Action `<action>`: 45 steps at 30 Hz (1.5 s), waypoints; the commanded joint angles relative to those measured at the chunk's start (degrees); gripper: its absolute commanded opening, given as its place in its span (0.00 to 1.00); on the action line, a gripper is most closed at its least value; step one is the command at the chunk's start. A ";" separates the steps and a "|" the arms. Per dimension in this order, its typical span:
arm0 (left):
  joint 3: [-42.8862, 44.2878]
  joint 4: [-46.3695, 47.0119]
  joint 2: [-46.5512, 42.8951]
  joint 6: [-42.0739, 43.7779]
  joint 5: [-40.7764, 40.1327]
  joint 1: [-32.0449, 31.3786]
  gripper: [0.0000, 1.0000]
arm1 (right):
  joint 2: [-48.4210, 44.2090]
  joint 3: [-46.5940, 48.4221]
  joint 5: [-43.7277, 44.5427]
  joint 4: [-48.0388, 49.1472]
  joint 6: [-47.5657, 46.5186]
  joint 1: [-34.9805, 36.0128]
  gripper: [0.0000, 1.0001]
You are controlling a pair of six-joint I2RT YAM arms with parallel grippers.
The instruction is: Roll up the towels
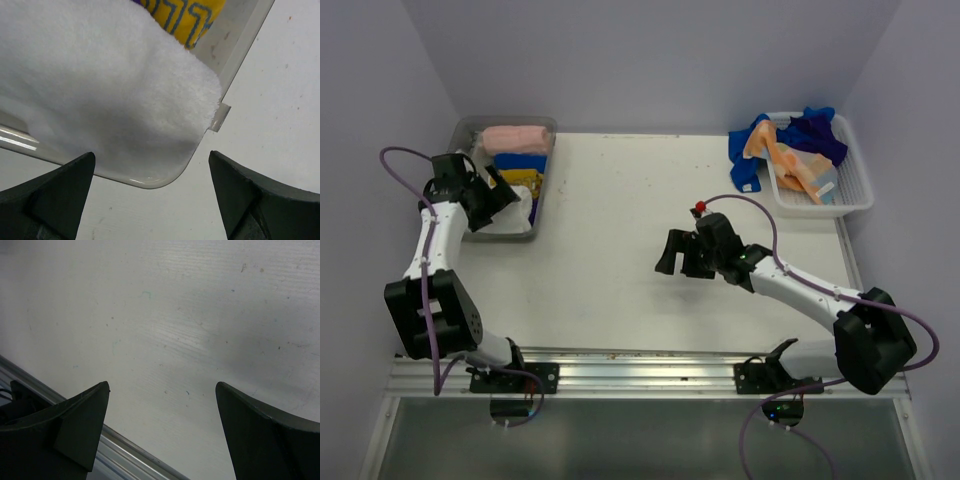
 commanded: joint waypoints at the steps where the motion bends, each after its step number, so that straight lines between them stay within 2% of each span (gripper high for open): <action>1: -2.48 1.17 1.14 0.81 3.71 -0.11 1.00 | -1.55 -0.94 -1.52 2.80 1.08 0.42 0.91; 11: -10.38 13.73 3.86 -3.05 6.60 -0.10 1.00 | -2.69 -1.65 -1.26 2.54 0.55 0.43 0.91; 15: -12.33 13.40 3.17 -3.24 6.35 -0.10 1.00 | -2.86 -1.91 -1.17 2.45 0.73 0.42 0.91; 23: -4.25 2.34 -3.33 0.10 2.39 -0.10 1.00 | -2.08 -1.04 -1.26 2.54 0.47 0.51 0.91; 30: 5.77 -6.64 -3.87 1.77 1.16 -0.10 1.00 | -1.02 -0.42 -2.05 3.42 0.55 0.51 0.91; 33: 7.35 -3.14 -3.08 0.46 2.65 -0.10 1.00 | -1.28 -0.59 -2.14 3.50 0.73 0.51 0.91; 40: 12.98 9.06 7.54 -5.34 10.02 -0.02 1.00 | -3.04 -1.12 -1.44 2.80 1.08 0.60 0.91; 45: 10.63 10.23 11.07 -5.53 11.62 -0.46 1.00 | -3.83 -2.09 -1.17 2.71 1.43 0.51 0.91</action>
